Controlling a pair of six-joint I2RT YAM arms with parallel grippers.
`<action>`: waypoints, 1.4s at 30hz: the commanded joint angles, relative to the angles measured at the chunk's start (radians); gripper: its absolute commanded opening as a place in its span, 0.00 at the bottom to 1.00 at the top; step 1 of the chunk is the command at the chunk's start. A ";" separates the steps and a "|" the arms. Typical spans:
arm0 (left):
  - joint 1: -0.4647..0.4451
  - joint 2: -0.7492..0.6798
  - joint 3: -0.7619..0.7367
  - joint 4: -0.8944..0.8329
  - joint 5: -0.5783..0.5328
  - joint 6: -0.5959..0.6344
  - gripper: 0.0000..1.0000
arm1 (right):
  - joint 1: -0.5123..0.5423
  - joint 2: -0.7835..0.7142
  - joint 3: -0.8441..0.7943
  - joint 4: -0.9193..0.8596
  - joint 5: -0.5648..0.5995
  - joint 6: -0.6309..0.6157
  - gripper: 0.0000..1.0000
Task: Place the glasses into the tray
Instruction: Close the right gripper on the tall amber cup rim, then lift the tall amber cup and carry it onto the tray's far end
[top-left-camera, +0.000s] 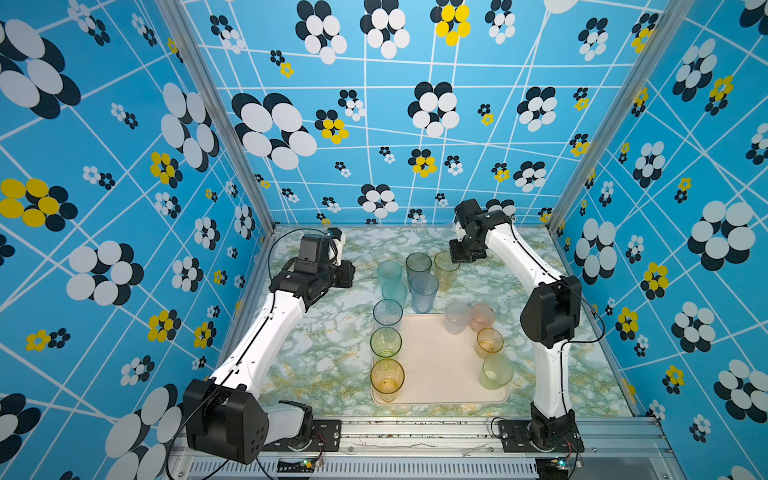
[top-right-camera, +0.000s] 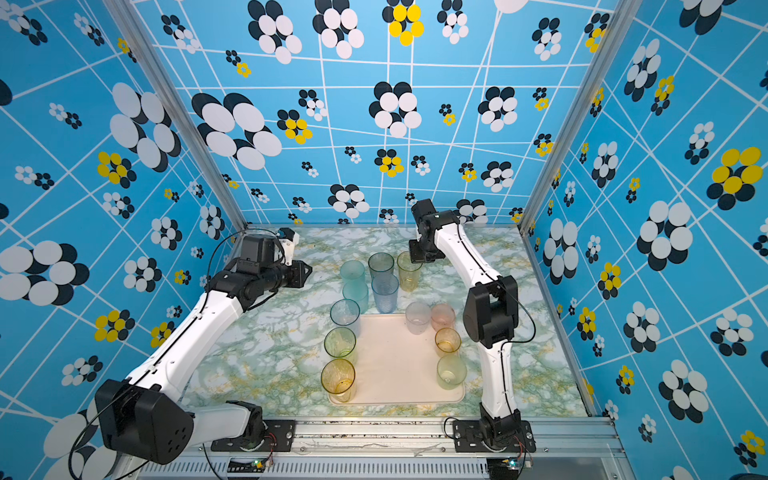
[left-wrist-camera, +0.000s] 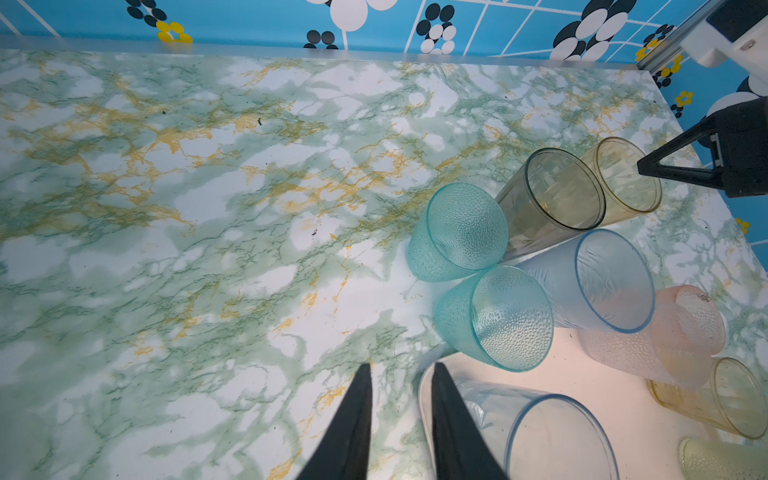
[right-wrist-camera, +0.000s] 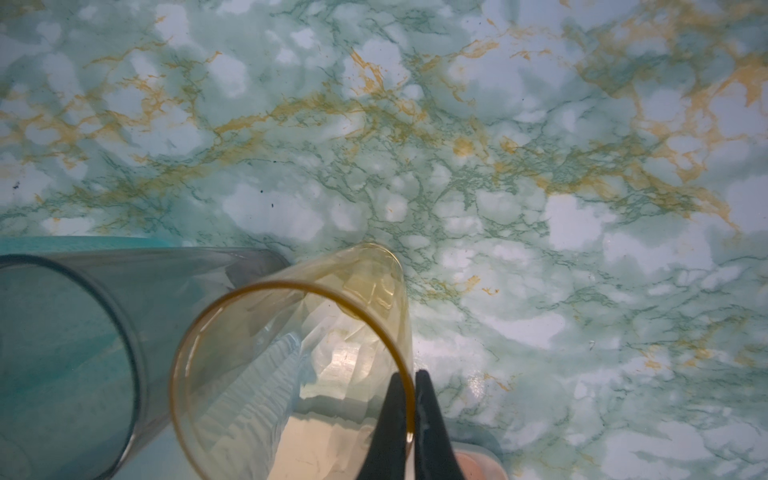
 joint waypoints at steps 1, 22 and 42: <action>0.015 -0.006 -0.017 0.010 0.016 -0.001 0.27 | -0.012 -0.037 -0.059 0.048 0.011 0.018 0.01; 0.016 0.047 -0.036 0.039 0.006 -0.011 0.27 | -0.085 -0.499 -0.419 0.303 0.073 0.024 0.00; 0.016 0.075 -0.014 0.083 0.030 -0.050 0.27 | 0.161 -0.848 -0.437 0.019 -0.016 -0.069 0.00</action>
